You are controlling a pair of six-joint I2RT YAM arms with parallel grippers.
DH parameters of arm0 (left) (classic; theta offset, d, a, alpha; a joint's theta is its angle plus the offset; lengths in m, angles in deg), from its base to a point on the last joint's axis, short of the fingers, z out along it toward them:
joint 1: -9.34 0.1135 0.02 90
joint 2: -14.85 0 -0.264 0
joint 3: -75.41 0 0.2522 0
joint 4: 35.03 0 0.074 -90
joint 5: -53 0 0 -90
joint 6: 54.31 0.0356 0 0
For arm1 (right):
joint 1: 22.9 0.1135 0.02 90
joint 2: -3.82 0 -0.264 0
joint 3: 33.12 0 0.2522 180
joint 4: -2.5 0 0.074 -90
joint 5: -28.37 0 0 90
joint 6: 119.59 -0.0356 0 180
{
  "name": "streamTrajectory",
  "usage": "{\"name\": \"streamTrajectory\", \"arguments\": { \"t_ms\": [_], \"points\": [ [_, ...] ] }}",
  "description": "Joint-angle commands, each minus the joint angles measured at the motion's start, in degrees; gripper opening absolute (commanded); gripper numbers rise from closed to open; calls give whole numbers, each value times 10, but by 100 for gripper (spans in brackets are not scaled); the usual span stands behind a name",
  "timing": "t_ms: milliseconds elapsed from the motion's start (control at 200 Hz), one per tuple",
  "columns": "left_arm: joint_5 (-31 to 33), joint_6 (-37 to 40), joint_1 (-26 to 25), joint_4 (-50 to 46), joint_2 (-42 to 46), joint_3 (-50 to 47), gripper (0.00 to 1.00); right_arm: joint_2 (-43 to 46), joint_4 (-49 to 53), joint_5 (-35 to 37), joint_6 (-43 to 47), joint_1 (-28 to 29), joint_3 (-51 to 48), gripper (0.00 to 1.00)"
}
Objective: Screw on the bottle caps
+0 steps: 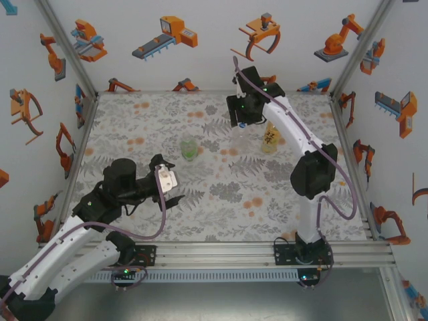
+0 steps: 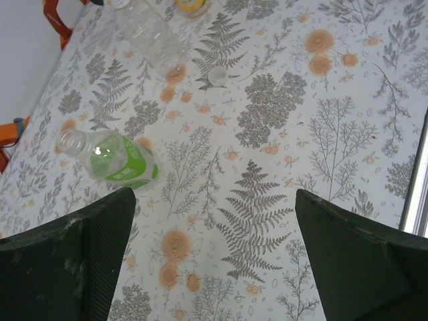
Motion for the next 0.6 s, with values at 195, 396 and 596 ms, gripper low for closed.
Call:
{"name": "streamTrajectory", "arguments": {
  "t_ms": [195, 396, 596],
  "points": [
    [107, -139, 39, 79, 30, -2, 97, 108, -185, -84, 103, 77, -107, 66],
    [129, -178, 67, 75, 41, 12, 97, 147, -392, -105, 87, 108, -262, 99],
    [142, -179, 71, 101, 63, -9, 97, 167, -656, -75, 70, 147, -440, 98]
  ]
}}
